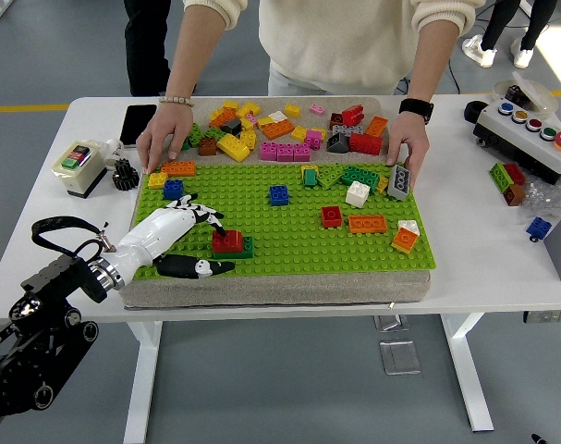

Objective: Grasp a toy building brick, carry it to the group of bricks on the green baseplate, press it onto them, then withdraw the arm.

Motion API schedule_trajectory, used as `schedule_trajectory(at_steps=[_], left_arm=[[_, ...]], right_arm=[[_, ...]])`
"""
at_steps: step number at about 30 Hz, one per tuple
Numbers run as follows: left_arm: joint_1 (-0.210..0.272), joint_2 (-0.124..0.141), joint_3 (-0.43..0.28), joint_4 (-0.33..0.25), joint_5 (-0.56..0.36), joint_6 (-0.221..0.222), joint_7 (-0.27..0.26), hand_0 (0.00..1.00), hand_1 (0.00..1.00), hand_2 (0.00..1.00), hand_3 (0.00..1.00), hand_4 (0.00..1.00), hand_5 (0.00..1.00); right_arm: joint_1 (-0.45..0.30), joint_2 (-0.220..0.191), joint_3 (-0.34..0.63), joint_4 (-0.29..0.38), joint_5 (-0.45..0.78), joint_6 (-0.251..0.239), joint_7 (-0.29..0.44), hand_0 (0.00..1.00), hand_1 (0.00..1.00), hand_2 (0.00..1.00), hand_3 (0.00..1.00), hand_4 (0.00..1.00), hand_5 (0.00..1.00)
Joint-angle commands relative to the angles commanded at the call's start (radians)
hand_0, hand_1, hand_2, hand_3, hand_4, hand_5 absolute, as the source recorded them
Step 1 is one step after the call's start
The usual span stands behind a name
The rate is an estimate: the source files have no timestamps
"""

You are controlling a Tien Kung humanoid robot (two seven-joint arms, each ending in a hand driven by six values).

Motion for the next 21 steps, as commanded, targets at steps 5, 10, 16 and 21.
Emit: schedule_trajectory(at_steps=[5, 10, 16, 21], left_arm=[[-0.002, -0.001, 0.0, 0.011, 0.005, 0.002, 0.001, 0.998, 0.874, 0.845, 0.631, 0.998, 0.766], [-0.004, -0.003, 0.004, 0.019, 0.01, 0.004, 0.002, 0.998, 0.876, 0.845, 0.631, 0.998, 0.77], [-0.007, -0.006, 0.012, 0.034, 0.021, 0.008, 0.003, 0.998, 0.878, 0.849, 0.629, 0.998, 0.783], [-0.008, -0.008, 0.015, 0.041, 0.029, 0.009, 0.004, 0.998, 0.878, 0.849, 0.629, 0.998, 0.783]], right_arm=[[0.001, 0.0, 0.001, 0.0, 0.001, 0.0, 0.0, 0.76, 0.679, 0.728, 0.666, 0.927, 0.503], [0.001, -0.001, 0.002, 0.0, 0.002, 0.0, 0.0, 0.76, 0.679, 0.728, 0.666, 0.927, 0.503], [0.001, -0.001, 0.002, 0.0, 0.003, 0.0, 0.001, 0.76, 0.679, 0.728, 0.665, 0.927, 0.503], [0.001, -0.001, 0.003, 0.0, 0.003, 0.001, 0.0, 0.76, 0.679, 0.728, 0.665, 0.927, 0.503]])
